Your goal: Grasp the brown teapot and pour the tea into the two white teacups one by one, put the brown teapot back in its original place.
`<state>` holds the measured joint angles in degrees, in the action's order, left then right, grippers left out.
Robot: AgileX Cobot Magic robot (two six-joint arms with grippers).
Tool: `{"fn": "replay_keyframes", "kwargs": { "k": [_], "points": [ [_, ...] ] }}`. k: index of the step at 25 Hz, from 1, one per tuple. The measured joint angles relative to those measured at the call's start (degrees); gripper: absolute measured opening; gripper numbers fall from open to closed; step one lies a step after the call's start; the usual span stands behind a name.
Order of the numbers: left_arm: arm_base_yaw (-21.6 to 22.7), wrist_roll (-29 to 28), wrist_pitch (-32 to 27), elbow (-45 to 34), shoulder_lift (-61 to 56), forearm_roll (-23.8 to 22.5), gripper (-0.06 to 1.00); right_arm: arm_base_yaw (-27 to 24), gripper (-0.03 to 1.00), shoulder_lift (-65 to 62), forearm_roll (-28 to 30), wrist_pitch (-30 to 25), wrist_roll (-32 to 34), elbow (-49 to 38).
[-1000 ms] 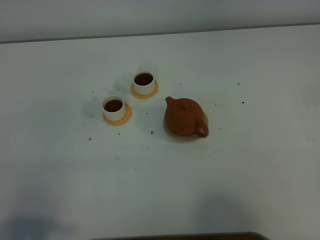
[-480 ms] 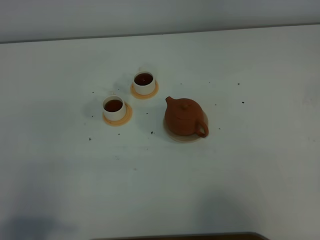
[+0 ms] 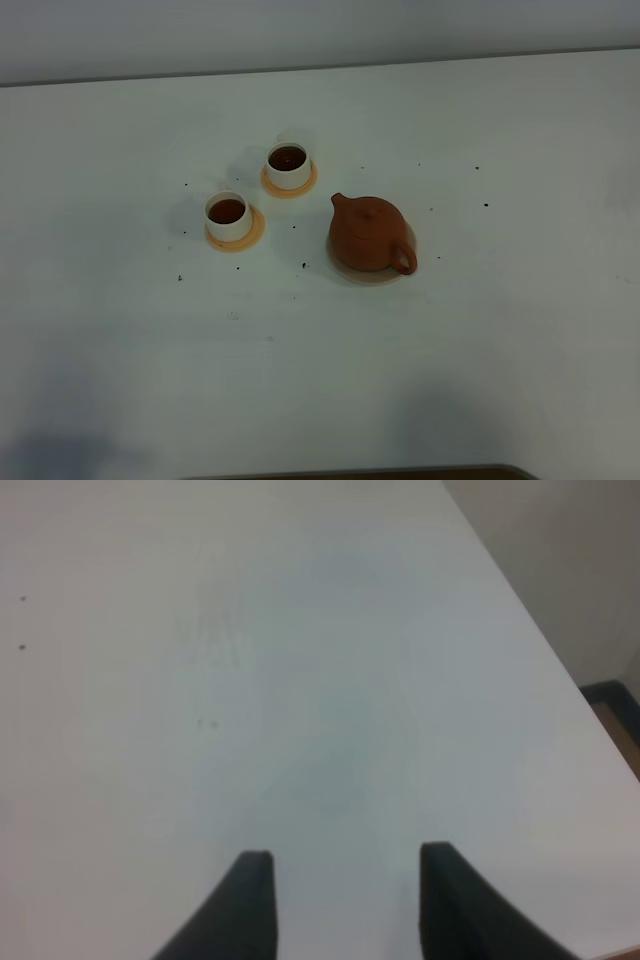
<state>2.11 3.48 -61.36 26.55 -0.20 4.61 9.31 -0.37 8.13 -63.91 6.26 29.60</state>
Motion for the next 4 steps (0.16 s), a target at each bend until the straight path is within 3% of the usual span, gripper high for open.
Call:
{"fn": "replay_keyframes", "kwargs": {
  "k": [4],
  "points": [
    [0.0, 0.0, 0.0, 0.0, 0.0, 0.0, 0.57, 0.0, 0.37, 0.0, 0.0, 0.0, 0.0, 0.0]
  ]
}}
